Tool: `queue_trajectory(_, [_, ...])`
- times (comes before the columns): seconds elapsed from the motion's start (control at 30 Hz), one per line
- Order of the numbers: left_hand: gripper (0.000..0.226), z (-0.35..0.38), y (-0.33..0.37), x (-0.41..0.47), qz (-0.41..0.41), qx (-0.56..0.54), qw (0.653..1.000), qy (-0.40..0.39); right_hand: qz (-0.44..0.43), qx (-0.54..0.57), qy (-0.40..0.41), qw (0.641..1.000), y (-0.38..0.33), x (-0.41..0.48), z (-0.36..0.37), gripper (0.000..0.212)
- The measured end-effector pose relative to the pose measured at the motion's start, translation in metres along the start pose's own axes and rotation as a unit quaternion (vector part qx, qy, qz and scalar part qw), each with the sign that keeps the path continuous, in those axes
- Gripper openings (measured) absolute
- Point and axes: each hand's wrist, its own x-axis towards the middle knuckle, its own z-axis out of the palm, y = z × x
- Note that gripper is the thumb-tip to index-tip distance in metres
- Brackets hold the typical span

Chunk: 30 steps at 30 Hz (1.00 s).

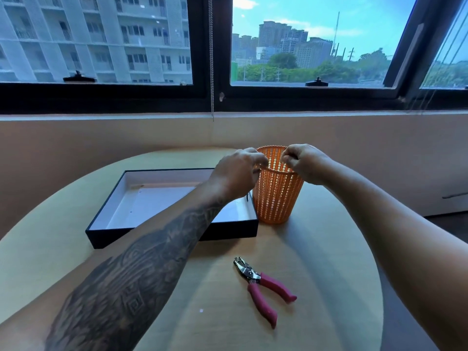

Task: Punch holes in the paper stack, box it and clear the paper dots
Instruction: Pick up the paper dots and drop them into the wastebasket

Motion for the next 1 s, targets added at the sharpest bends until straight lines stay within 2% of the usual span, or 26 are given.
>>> queue_trajectory(0.43, [0.025, -0.0015, 0.0025, -0.0035, -0.009, 0.0, 1.0, -0.002, 0.032, 0.068, -0.007, 0.997, -0.0013, 0.0028, -0.0041, 0.02])
queue_trajectory(1.0, [0.026, 0.0021, 0.0028, -0.0026, -0.011, 0.0, 1.0, 0.011, 0.009, 0.073, -0.007, 0.997, 0.004, 0.0024, -0.0066, 0.01])
